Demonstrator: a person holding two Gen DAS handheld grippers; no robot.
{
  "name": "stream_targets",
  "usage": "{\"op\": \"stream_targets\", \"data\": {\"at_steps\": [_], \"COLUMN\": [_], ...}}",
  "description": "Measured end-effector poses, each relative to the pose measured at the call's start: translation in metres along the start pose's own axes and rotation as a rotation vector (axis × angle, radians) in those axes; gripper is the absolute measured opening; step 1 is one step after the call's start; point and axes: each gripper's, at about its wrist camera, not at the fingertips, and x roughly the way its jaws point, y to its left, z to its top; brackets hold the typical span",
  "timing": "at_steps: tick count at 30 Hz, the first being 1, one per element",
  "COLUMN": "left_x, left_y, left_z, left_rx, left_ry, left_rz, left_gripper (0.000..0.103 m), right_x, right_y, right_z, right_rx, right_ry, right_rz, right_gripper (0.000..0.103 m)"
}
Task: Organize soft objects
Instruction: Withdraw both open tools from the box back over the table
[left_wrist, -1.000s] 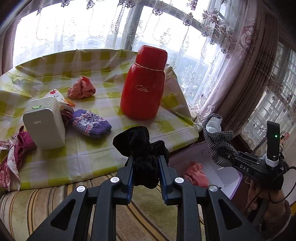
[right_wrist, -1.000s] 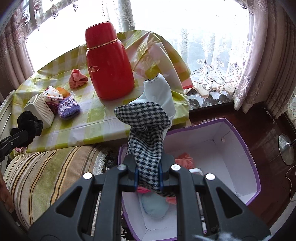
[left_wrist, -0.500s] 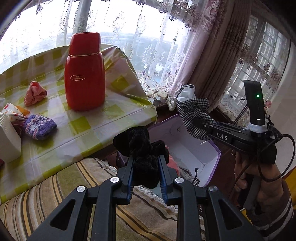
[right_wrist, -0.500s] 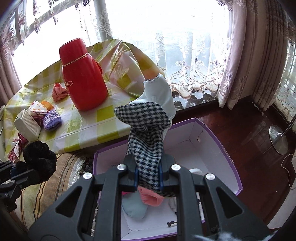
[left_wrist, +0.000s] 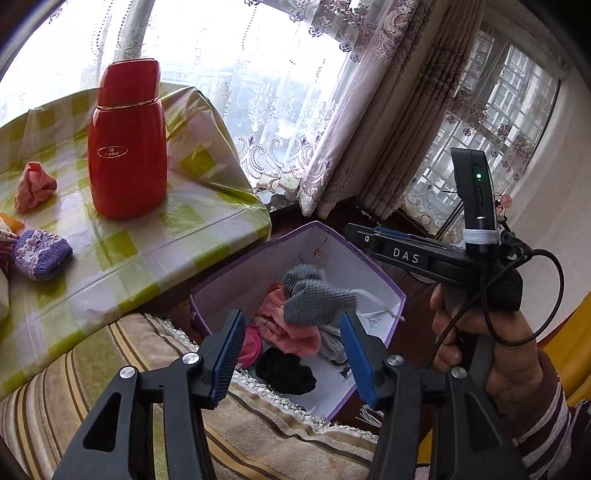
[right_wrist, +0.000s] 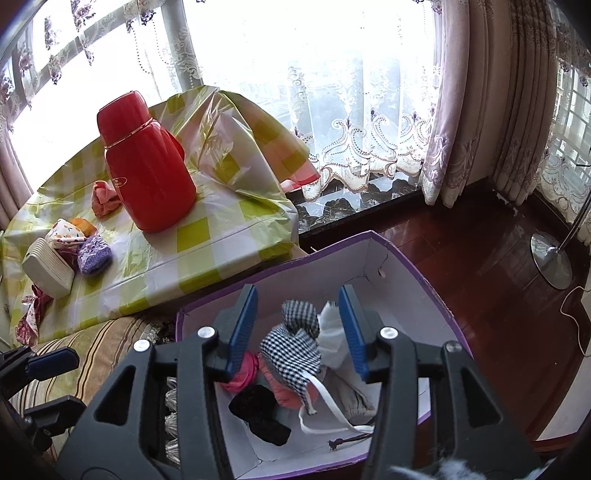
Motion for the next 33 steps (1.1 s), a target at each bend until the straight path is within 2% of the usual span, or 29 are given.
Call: {"op": "stream_targets", "data": {"at_steps": [8,13,22,33], "left_x": [-0.012,-0.028,-0.073,-0.128], "left_y": [0.025,0.049,0.109,0.187], "left_z": [-0.004,-0.007,-0.017,-0.048], "left_rx": [-0.07,-0.118,-0.253,-0.455], "left_ry": [-0.018,-0.045,-0.117,-0.191], "left_rz": [0.041,0.101,0.21,0.353], "left_gripper": [0.055,0.055,0.055,0.055], "right_x": [0.0,0.0,-0.004,-0.008], "right_y": [0.01,0.024,0.059,0.108], "right_z": [-0.001,-0.001,-0.002,-0.004], "right_rx": [-0.017,-0.05,-0.129,-0.249], "right_ry": [0.007,0.017,0.024,0.012], "right_rz": [0.028,0.054,0.106,0.149], "right_gripper": [0.05,0.05,0.05,0.05]}}
